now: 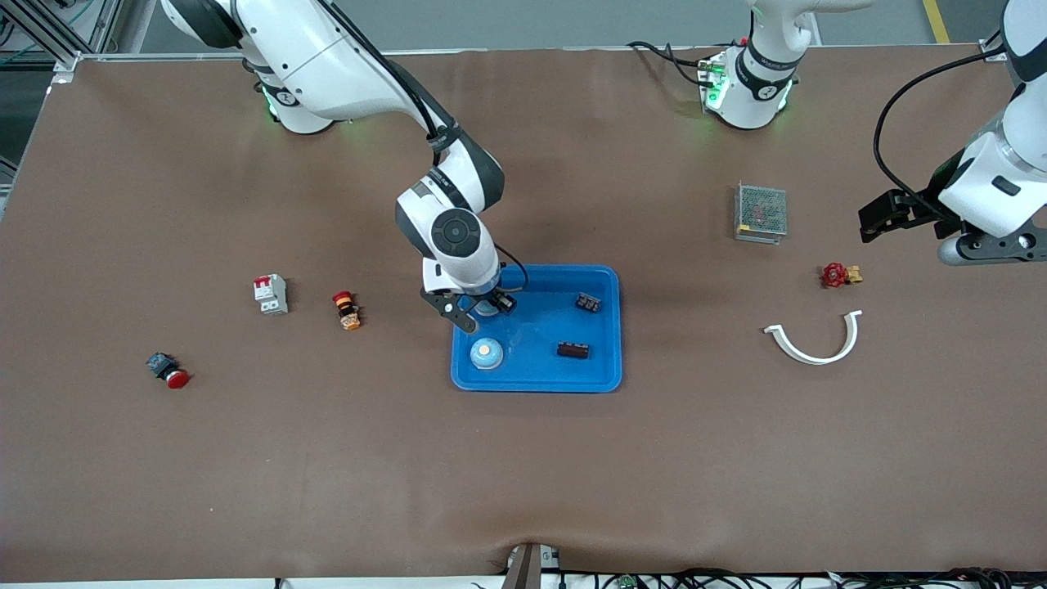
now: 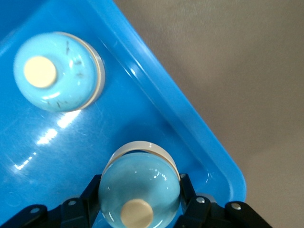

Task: Place electrolytic capacitor and blue bell in tray
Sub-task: 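Lower the bell beside the first bell and open the right gripper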

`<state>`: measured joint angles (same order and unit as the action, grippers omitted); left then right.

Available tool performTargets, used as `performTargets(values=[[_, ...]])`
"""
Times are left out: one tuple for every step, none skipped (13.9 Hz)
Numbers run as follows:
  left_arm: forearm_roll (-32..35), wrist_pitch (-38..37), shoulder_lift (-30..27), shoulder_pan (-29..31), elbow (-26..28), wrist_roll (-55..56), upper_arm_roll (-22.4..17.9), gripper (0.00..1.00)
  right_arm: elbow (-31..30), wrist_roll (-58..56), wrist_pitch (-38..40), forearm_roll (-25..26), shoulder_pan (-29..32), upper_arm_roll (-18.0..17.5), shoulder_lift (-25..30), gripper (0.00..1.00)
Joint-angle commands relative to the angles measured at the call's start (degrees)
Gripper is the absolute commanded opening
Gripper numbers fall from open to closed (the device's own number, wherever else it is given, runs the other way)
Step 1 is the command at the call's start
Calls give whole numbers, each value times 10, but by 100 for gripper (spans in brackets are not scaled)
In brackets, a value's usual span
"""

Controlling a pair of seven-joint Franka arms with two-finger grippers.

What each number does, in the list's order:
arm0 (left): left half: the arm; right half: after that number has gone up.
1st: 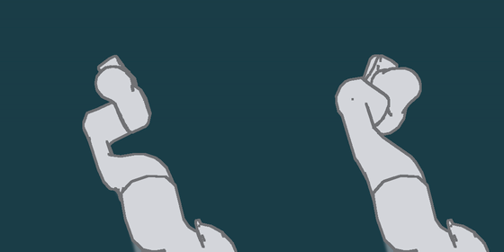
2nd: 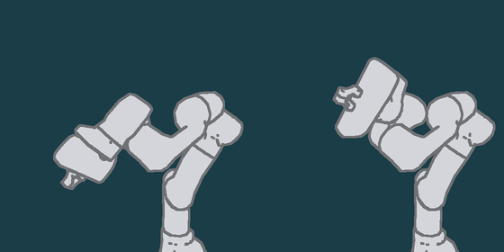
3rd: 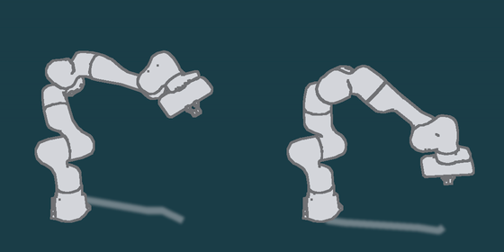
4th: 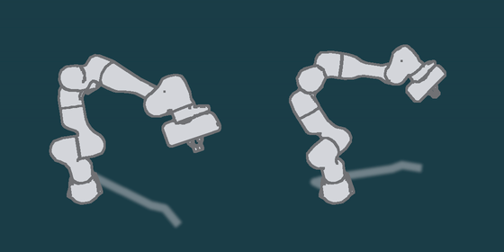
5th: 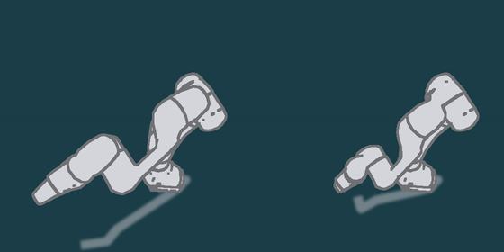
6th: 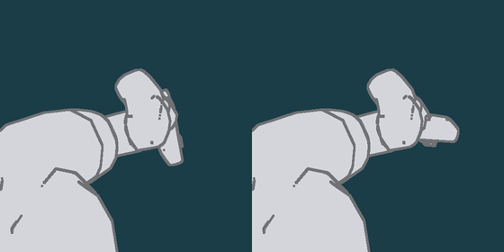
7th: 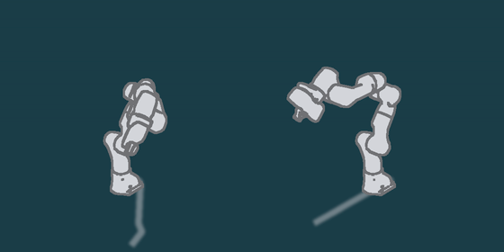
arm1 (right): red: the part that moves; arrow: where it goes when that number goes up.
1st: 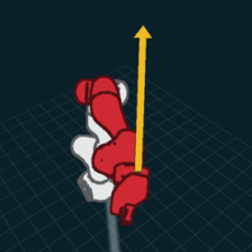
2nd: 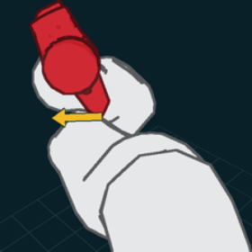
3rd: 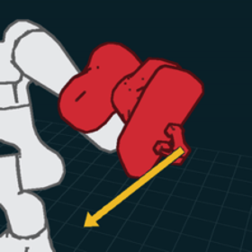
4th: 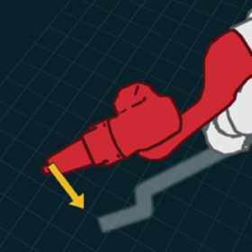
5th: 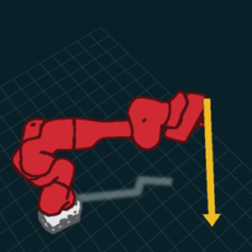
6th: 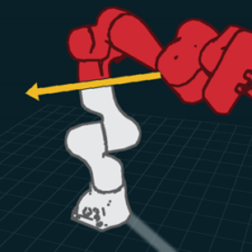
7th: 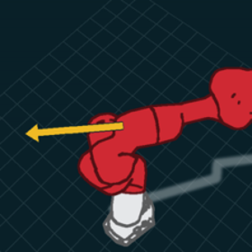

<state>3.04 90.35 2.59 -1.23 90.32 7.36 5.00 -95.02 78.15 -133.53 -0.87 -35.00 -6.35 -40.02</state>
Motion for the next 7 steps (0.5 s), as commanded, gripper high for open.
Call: performTargets(values=[[10, 7, -6, -2, 6, 5, -1, 100, 12, -2, 2, -4, -6, 4, -8, 0], [10, 7, -6, -3, 6, 5, -2, 100, 13, -2, 1, -4, -6, 4, -8, 0], [10, 7, -6, -3, 6, 5, -2, 100, 14, -2, 0, -4, -5, 4, -10, 0], [10, 7, -6, -2, 6, 5, -2, 100, 14, -2, 0, -4, -6, 4, -11, 0], [10, 7, -6, -2, 6, 5, -2, 100, 14, -2, -1, -4, -5, 4, -14, 0], [10, 7, -6, -2, 6, 4, -2, 100, 15, -2, -1, -4, -6, 4, -15, 0], [10, 7, -6, -2, 6, 4, -2, 100, 16, -1, -1, -5, -6, 4, -17, 0]])
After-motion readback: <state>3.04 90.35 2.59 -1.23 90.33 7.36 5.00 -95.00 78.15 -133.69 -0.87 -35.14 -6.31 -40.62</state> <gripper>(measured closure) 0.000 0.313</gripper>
